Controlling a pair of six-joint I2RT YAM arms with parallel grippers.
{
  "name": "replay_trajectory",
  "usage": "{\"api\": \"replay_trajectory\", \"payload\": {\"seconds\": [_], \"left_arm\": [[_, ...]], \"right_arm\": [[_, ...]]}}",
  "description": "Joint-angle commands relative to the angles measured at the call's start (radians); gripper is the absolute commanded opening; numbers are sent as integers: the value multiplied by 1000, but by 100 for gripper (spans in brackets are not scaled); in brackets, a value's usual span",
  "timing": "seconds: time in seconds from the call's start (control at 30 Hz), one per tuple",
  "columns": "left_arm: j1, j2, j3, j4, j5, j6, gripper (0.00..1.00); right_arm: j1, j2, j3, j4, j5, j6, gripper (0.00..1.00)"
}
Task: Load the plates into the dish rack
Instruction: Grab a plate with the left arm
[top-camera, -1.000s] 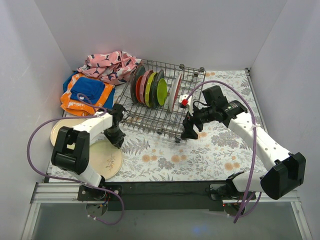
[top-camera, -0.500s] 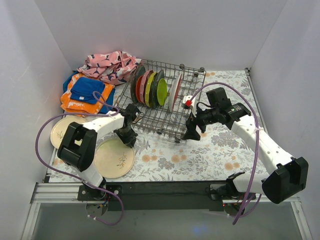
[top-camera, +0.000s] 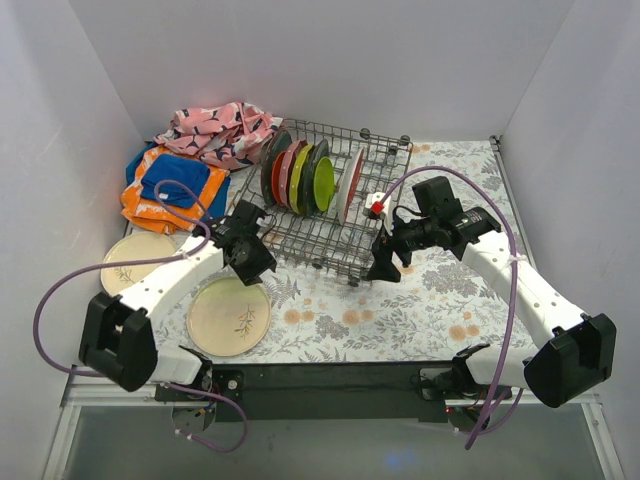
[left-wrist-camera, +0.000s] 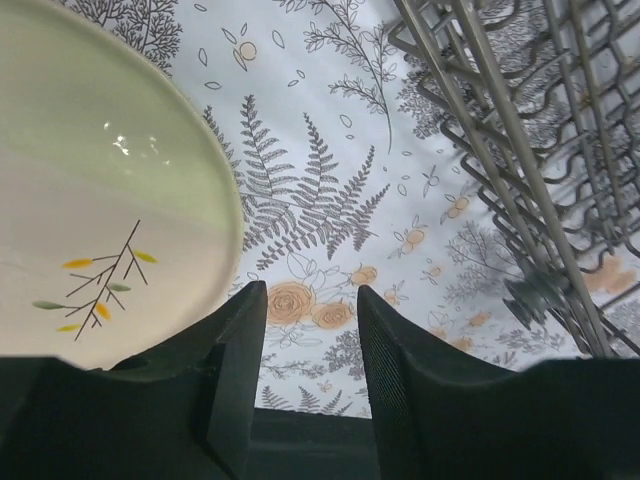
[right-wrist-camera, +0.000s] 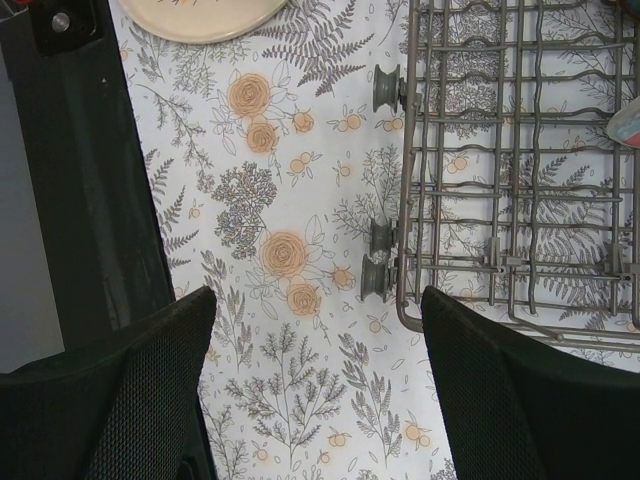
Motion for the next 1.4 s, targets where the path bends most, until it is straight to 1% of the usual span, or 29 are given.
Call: {"api": "replay_trajectory", "payload": {"seconds": [0.0, 0.07, 0.1, 0.2, 0.23, 0.27, 0.3, 0.37, 0.4, 0.5, 0.53, 0.63, 0.67, 0.77, 0.9, 1.13, 1.37], "left_arm": [[-2, -137, -53, -18, 2, -26, 40], [-2, -174, -88, -21, 9, -58, 40], [-2, -225, -102, -18, 9, -72, 40], [2, -308, -173, -9, -9, -161, 51], [5, -367, -193, -6, -11, -188, 55], [10, -395, -238, 3, -8, -223, 61], [11, -420, -257, 11, 0, -274, 62], [21, -484, -292, 11, 18, -328, 65], [22, -501, -315, 0, 22, -383, 65], [24, -536, -341, -69, 38, -473, 65], [24, -538, -348, -92, 46, -525, 65], [24, -518, -366, -165, 112, -605, 65], [24, -506, -368, -207, 124, -618, 65], [24, -452, -368, -251, 155, -632, 66], [24, -409, -377, -247, 207, -636, 65], [24, -397, -429, -252, 229, -698, 61], [24, -398, -525, -161, 253, -773, 59]], "right_arm": [[-4, -18, -8, 15, -35, -18, 88], [-4, -17, -8, 13, -38, -24, 88], [-4, -15, -9, 12, -41, -32, 88], [-2, -12, -14, 10, -55, -46, 88], [-2, -14, -15, 12, -63, -63, 88], [-4, -14, -17, 9, -72, -73, 88], [-1, -15, -21, 7, -86, -87, 88], [8, -23, -31, 7, -94, -133, 88], [22, -24, -38, 1, -95, -152, 88], [47, -24, -46, 1, -89, -192, 89], [50, -23, -48, 1, -87, -196, 89], [64, -3, -46, 2, -89, -193, 89], [65, 5, -46, 2, -89, -193, 89], [71, 17, -46, 5, -86, -189, 89], [73, 25, -51, 4, -74, -187, 89], [71, 20, -66, 7, -64, -179, 89], [73, 17, -72, 7, -54, -176, 89]]}}
